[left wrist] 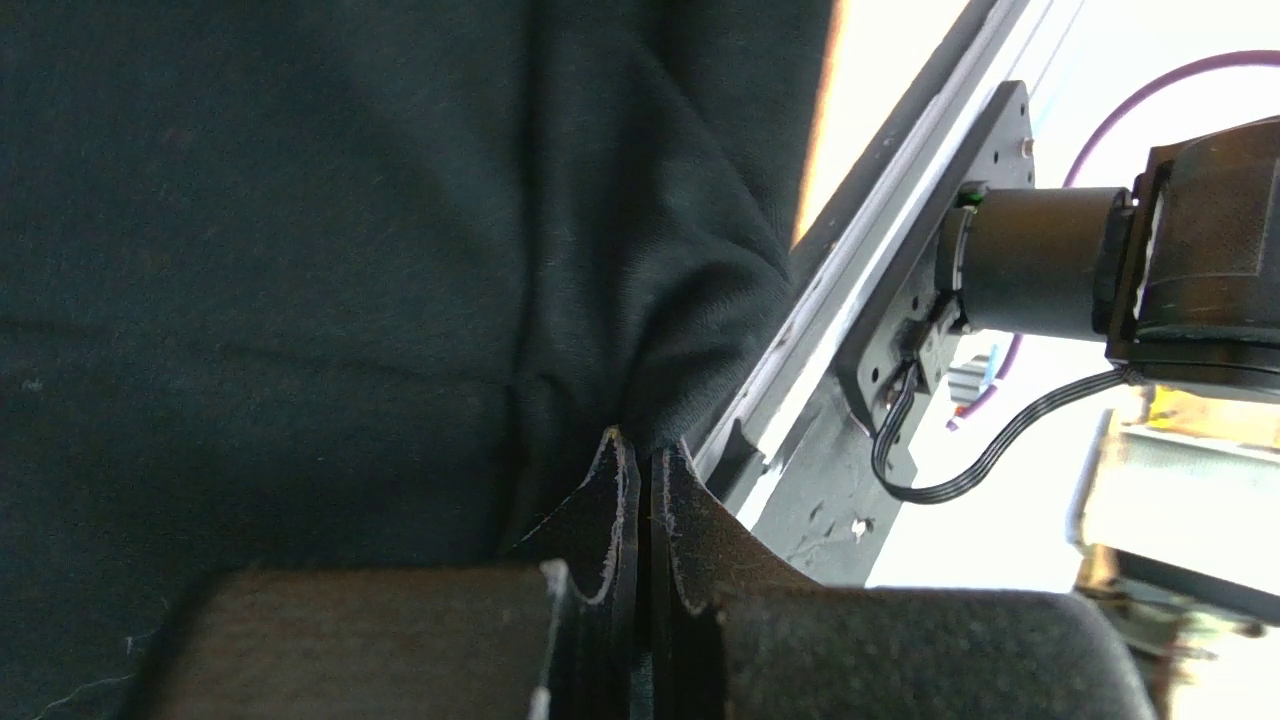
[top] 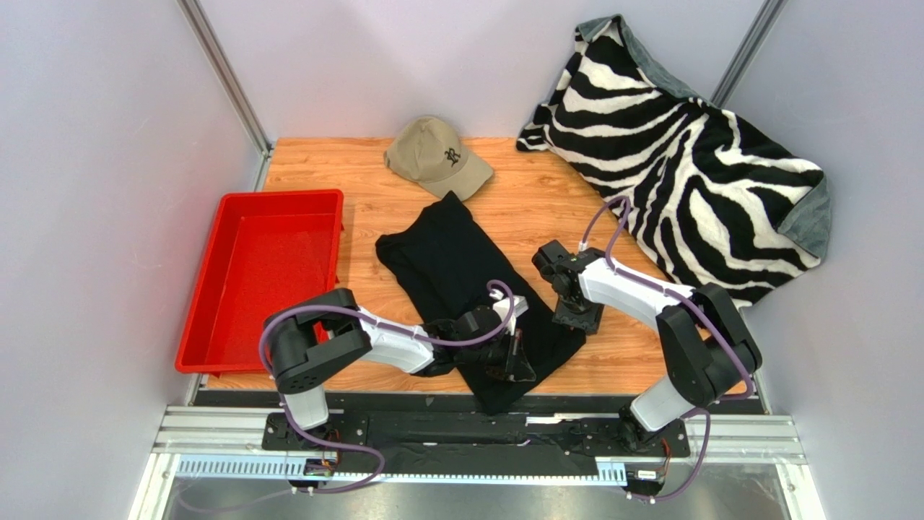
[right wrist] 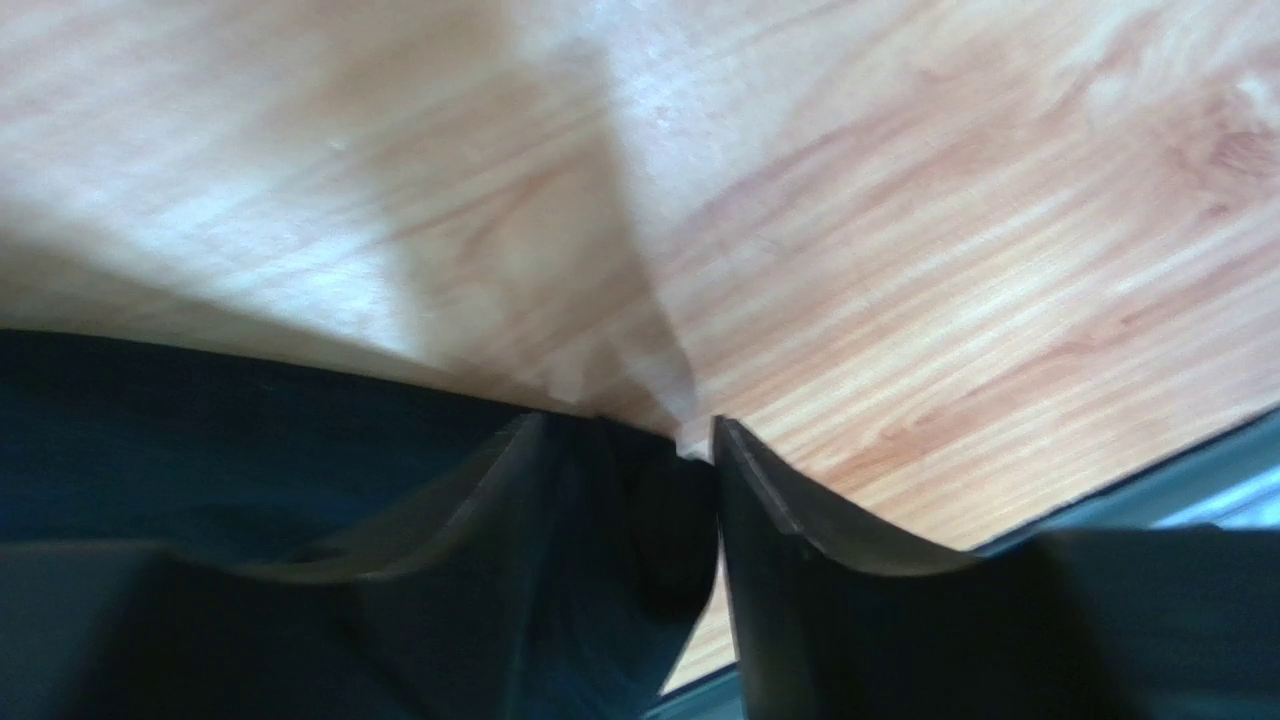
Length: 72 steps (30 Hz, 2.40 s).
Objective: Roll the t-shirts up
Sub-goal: Roll the T-shirt to the center of the board.
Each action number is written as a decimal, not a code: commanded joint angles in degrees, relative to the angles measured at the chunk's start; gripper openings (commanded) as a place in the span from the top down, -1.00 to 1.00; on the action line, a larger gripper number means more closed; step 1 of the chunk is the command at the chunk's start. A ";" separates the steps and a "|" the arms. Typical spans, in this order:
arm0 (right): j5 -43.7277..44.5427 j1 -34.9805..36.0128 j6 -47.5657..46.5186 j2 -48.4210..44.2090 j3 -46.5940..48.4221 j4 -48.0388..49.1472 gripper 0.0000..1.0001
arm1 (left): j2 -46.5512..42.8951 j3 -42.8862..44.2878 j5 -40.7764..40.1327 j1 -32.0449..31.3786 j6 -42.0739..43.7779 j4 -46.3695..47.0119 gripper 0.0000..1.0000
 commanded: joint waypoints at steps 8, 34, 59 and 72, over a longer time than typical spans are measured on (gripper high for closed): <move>-1.05 -0.13 3.17 -21.47 -4.12 7.13 -0.25 | 2.24 -4.31 1.70 2.58 -8.83 5.34 1.00; -10.37 9.01 16.10 -38.65 -23.03 15.75 0.62 | 2.95 -3.08 1.53 3.37 -9.45 1.91 1.00; -8.44 9.01 13.81 -14.84 -10.64 14.34 0.62 | -9.61 -1.06 -5.85 2.85 4.26 -13.11 0.15; -8.70 8.92 13.11 -9.12 -7.21 13.20 0.62 | -15.07 1.57 -18.42 -6.21 12.79 -26.82 -0.16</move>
